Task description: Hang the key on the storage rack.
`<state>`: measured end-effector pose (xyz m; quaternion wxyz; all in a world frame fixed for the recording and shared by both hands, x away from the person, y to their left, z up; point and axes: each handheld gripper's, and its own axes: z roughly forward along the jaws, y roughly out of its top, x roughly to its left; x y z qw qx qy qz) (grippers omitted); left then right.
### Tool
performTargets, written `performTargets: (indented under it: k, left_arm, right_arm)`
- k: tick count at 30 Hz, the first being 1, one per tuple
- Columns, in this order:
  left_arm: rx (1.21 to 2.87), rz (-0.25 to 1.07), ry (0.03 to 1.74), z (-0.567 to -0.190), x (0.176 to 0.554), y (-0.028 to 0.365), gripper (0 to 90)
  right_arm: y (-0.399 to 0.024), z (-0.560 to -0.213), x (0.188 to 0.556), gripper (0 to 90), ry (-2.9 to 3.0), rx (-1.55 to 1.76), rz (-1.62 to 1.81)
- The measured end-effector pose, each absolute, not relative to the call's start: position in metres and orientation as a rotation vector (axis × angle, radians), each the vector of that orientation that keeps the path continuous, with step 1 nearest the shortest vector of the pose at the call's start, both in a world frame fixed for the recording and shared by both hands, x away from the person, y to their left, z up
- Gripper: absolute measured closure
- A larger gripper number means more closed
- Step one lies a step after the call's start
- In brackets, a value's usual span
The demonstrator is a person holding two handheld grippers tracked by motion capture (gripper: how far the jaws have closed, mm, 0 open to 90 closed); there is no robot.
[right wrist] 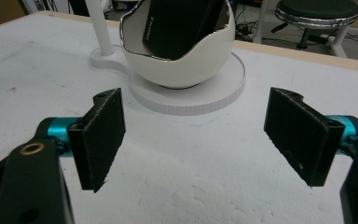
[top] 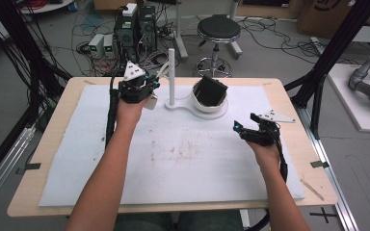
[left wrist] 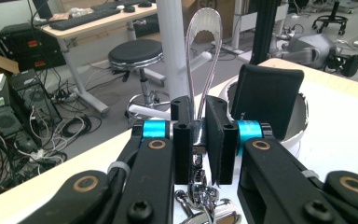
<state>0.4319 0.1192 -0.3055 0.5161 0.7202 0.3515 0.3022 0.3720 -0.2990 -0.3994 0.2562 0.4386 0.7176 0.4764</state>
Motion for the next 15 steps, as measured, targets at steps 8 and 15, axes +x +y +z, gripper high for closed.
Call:
performTargets:
  k: [8,15]
  left_arm:
    - [1.767,0.738,0.852,-0.313,0.438,0.11,81.4]
    - [1.79,0.744,0.885,-0.317,0.445,0.108,81.4]
  right_arm:
    - [-0.298,-0.399,0.372,20.8,1.948,1.185,1.289]
    - [-0.299,-0.4,0.372,20.8,1.952,1.181,1.283]
